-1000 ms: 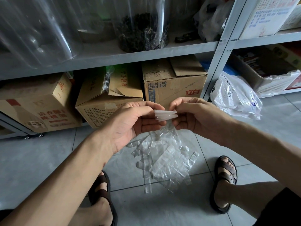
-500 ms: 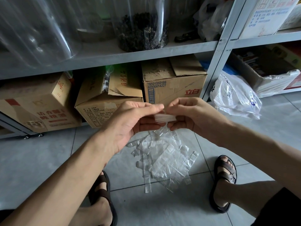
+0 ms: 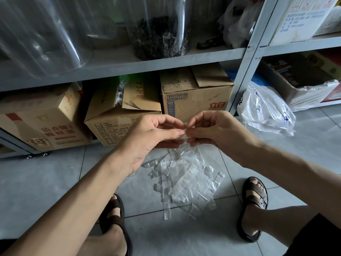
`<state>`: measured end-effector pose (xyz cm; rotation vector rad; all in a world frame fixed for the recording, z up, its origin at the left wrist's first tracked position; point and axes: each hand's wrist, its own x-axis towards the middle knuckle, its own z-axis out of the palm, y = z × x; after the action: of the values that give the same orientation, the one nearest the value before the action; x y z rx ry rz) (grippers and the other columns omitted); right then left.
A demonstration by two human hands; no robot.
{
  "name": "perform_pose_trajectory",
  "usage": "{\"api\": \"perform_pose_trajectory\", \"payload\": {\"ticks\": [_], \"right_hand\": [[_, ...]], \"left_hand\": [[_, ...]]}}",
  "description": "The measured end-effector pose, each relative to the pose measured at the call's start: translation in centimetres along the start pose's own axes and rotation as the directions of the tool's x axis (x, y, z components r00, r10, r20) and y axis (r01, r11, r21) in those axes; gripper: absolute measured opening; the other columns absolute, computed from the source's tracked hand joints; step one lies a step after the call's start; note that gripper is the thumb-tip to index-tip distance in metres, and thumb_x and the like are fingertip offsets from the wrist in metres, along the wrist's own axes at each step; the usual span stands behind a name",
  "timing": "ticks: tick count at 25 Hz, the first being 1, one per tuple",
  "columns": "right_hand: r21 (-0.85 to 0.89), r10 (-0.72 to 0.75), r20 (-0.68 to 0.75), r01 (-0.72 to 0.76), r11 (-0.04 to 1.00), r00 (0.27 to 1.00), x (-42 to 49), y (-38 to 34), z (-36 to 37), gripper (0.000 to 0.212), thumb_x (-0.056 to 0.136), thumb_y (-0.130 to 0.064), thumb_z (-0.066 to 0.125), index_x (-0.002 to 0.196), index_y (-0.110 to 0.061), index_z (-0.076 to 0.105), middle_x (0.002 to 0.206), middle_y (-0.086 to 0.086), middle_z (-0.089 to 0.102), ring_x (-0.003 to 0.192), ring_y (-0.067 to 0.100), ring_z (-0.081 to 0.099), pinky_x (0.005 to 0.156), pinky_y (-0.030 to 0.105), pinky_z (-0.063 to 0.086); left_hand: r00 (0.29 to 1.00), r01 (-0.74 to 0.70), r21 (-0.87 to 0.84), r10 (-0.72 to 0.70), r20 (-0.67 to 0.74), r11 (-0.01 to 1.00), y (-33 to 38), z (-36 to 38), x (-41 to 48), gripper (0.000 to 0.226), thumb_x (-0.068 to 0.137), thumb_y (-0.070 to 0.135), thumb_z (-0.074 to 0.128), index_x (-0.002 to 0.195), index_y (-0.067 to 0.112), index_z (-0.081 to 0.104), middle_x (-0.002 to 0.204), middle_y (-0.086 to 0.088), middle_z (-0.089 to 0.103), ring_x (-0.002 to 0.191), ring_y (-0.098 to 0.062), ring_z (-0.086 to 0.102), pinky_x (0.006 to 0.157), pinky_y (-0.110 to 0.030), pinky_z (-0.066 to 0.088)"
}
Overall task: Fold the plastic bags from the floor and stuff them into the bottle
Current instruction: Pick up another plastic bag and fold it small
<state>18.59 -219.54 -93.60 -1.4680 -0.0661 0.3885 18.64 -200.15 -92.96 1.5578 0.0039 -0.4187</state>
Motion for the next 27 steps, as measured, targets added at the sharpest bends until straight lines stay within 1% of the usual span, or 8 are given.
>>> {"api": "perform_pose_trajectory", "payload": {"ticks": [8,11,15,18,19,22,25,27], "right_hand": [[0.037,0.003,-0.02,-0.002,0.999,1.0,0.0,0.1,0.8,0.014,0.08,0.004,0.07,0.093,-0.001,0.067,0.082,0.013,0.072,0.069,0.019,0.07,0.069,0.025,0.061],[0.03,-0.01,-0.011,0.01,0.999,1.0,0.0,0.1,1.1,0.016,0.079,0.004,0.071,0.092,-0.002,0.066,0.08,0.013,0.071,0.069,0.02,0.071,0.068,0.026,0.061],[-0.163,-0.03,0.041,0.036,0.986,0.999,-0.4,0.2,1.8,0.018,0.08,0.009,0.072,0.091,-0.004,0.068,0.078,0.019,0.068,0.07,0.02,0.07,0.069,0.028,0.061],[-0.33,-0.059,0.102,0.09,0.94,0.993,0.3,-0.2,2.6,0.016,0.079,0.008,0.075,0.087,-0.005,0.07,0.071,0.004,0.066,0.064,0.011,0.063,0.064,0.018,0.054],[-0.35,-0.051,0.124,0.092,0.932,0.991,0.7,-0.5,3.0,0.014,0.079,0.007,0.075,0.087,-0.003,0.07,0.073,0.005,0.065,0.065,0.011,0.062,0.063,0.016,0.052],[-0.375,-0.01,0.194,0.083,0.923,0.981,2.8,-0.8,4.8,0.012,0.079,0.007,0.075,0.087,0.001,0.069,0.074,0.005,0.065,0.066,0.01,0.062,0.063,0.015,0.051],[-0.418,0.025,0.234,0.077,0.905,0.972,5.7,-0.3,7.2,0.015,0.078,0.009,0.075,0.08,-0.005,0.071,0.068,-0.002,0.067,0.064,0.008,0.063,0.065,0.017,0.053],[-0.455,0.046,0.264,0.082,0.887,0.964,8.1,0.9,8.9,0.018,0.077,0.01,0.076,0.077,-0.008,0.071,0.068,-0.002,0.068,0.064,0.009,0.065,0.066,0.019,0.055]], "left_hand": [[0.996,-0.07,0.039,0.072,-0.051,0.997,-0.1,-0.5,-0.2,0.022,0.069,-0.001,0.078,0.09,0.005,0.074,0.085,-0.016,0.077,0.073,-0.019,0.074,0.069,-0.023,0.06],[0.992,-0.102,0.085,0.108,-0.071,0.991,-0.2,-1.0,-0.5,0.025,0.061,0.006,0.081,0.086,0.009,0.075,0.086,-0.015,0.077,0.077,-0.02,0.073,0.078,-0.028,0.061],[0.981,-0.174,0.282,0.19,-0.029,0.943,-0.6,-2.5,-1.1,0.022,0.07,-0.001,0.084,0.087,0.012,0.077,0.088,-0.013,0.076,0.078,-0.017,0.069,0.083,-0.032,0.058],[0.97,-0.231,0.405,0.24,0.029,0.885,-0.7,-3.9,-1.6,0.023,0.069,0.007,0.087,0.09,0.014,0.079,0.087,-0.003,0.078,0.08,-0.015,0.07,0.085,-0.035,0.057],[0.967,-0.241,0.431,0.25,0.036,0.869,-0.7,-4.5,-1.8,0.023,0.069,0.007,0.087,0.09,0.014,0.079,0.086,0.0,0.078,0.081,-0.015,0.071,0.084,-0.034,0.057],[0.965,-0.244,0.459,0.262,0.025,0.854,-0.5,-6.7,-1.8,0.024,0.069,0.002,0.086,0.088,0.015,0.079,0.086,0.0,0.078,0.079,-0.01,0.071,0.078,-0.026,0.057],[0.97,-0.217,0.473,0.241,0.01,0.854,-1.0,-9.2,-1.4,0.027,0.069,-0.006,0.084,0.09,0.009,0.077,0.084,0.001,0.077,0.074,-0.003,0.069,0.071,-0.015,0.051],[0.977,-0.179,0.495,0.211,-0.01,0.85,-2.2,-11.4,-0.7,0.027,0.069,-0.01,0.082,0.087,0.009,0.076,0.082,0.001,0.076,0.072,-0.003,0.068,0.07,-0.015,0.052]]}}
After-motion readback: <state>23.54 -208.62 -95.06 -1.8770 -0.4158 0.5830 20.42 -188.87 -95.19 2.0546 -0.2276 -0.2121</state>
